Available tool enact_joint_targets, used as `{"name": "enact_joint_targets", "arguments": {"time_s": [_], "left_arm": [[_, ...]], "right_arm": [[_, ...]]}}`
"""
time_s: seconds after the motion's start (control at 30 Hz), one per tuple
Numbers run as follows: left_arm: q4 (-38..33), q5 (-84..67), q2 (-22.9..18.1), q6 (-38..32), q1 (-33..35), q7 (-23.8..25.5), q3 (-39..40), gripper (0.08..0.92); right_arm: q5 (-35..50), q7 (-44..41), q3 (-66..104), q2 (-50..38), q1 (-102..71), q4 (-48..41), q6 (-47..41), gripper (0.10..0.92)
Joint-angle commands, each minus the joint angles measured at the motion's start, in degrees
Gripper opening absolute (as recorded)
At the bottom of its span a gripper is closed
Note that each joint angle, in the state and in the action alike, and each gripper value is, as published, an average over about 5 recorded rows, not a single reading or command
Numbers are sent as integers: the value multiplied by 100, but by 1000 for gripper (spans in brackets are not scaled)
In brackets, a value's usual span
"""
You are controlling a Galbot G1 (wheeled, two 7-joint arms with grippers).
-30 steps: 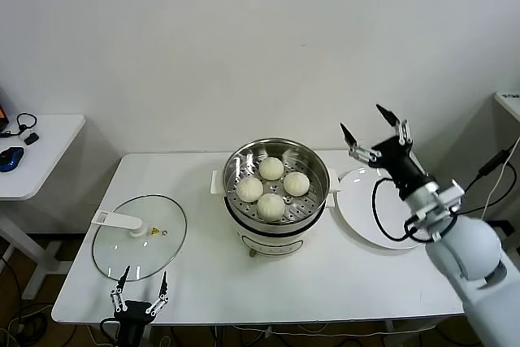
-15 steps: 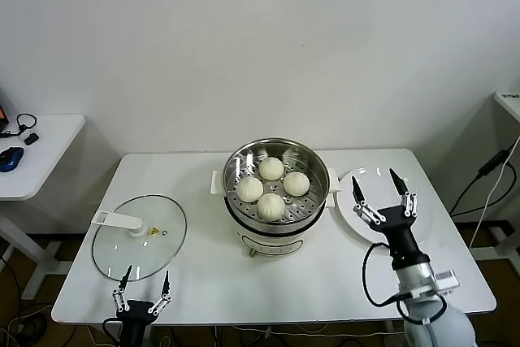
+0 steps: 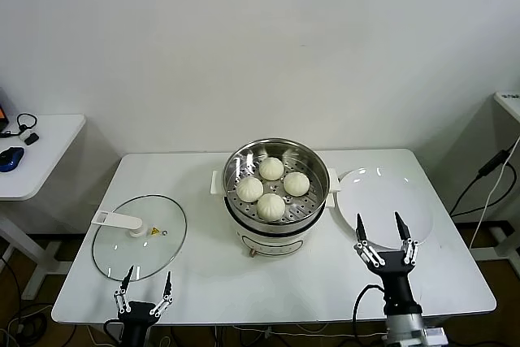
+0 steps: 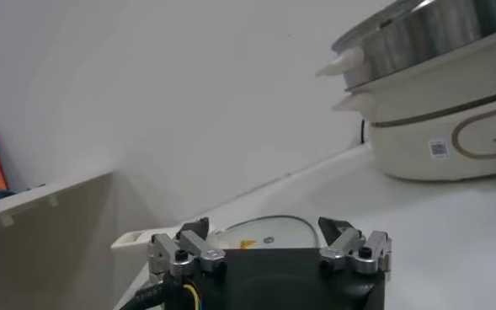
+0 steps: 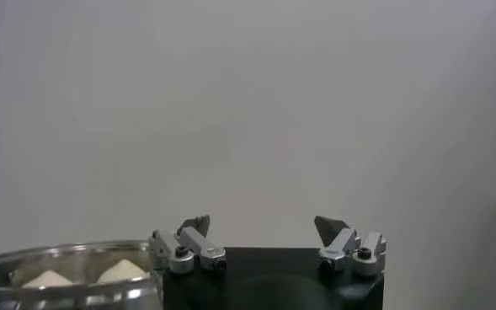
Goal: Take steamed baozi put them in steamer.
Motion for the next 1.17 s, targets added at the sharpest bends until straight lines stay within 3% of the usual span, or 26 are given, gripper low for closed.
{"name": "enact_joint_targets", "arguments": {"time_s": [0.03,1.17], "left_arm": [[-25,9,7,-2,6,-1,2,823],[-17,24,-3,8,-28,3,20,823]], "right_arm": [[-116,151,-155,305,-289,-371,673,823],[-96,131,-258,274,-277,-450,672,823]]}}
